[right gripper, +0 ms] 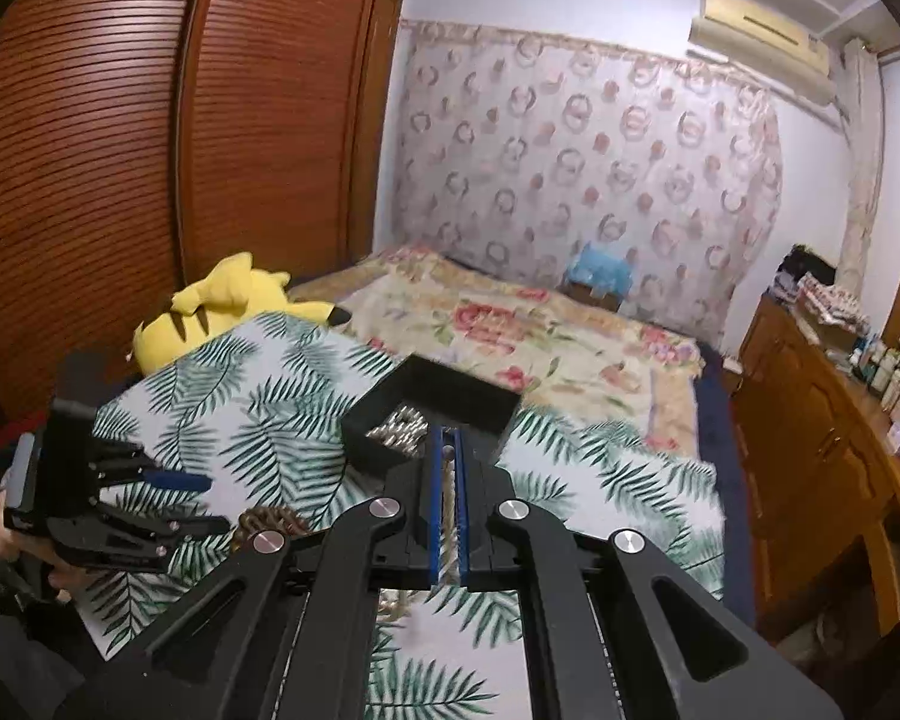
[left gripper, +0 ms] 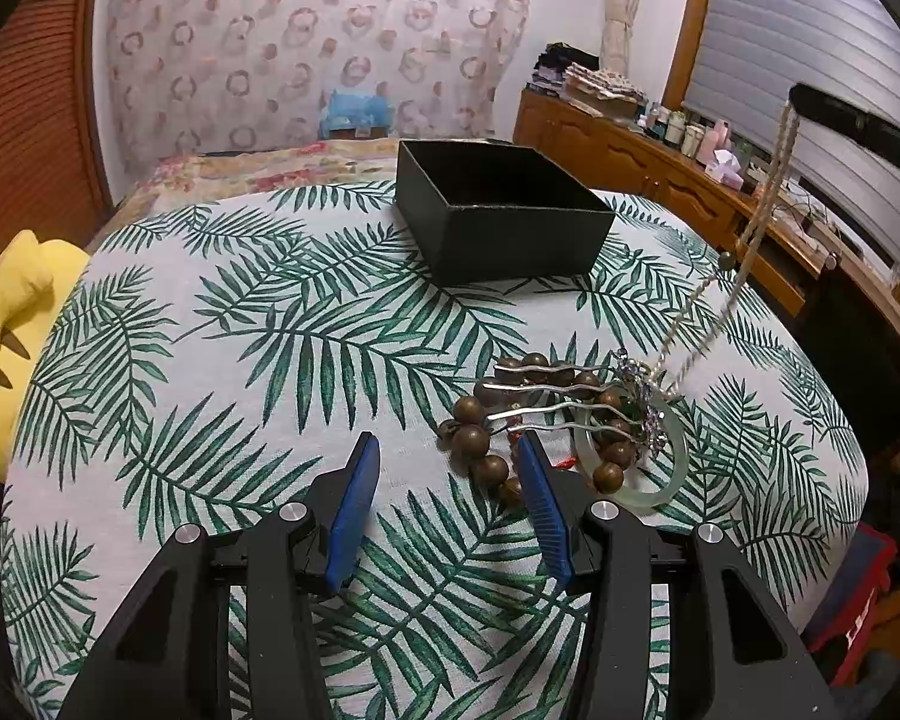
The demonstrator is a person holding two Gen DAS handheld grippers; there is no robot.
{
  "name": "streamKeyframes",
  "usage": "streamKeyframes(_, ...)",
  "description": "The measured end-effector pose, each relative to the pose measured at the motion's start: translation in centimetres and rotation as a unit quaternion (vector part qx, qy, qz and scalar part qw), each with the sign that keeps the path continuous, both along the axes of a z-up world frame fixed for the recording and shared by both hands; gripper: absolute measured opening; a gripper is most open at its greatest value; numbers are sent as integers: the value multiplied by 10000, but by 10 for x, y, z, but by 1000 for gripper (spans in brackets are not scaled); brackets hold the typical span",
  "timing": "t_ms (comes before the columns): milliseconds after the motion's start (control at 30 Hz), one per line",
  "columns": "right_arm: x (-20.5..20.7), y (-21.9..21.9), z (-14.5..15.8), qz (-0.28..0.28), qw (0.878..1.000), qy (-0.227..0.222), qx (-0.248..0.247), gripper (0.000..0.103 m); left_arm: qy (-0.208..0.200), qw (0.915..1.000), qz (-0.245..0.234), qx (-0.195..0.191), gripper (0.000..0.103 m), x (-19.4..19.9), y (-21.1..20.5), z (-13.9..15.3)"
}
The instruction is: Organize jewelry
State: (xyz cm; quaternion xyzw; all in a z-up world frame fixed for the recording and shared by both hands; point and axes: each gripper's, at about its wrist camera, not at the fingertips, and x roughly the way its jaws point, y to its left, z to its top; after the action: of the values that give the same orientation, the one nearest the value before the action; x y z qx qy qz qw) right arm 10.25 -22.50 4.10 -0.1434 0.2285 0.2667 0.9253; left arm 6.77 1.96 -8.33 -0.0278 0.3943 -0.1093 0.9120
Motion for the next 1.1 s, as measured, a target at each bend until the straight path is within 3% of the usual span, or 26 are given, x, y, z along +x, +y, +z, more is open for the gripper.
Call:
streamKeyframes(233,2,-17,13,-182,9997,-157,5,5,7,9998,-88,-186,45,0,-1,4)
streamKeyframes(867,11,-17,-29,-178,9995,255,-22,5,256,9968,-322,-679,45,26,-23,-6)
streamKeyframes(967,11,-19,-31,-174,9994,284,-6,5,211,9974,-365,-593,39,24,-27,-6)
streamKeyframes(1100,11,-19,-34,-161,9994,314,-9,5,233,9973,-349,-603,20,25,-29,-8)
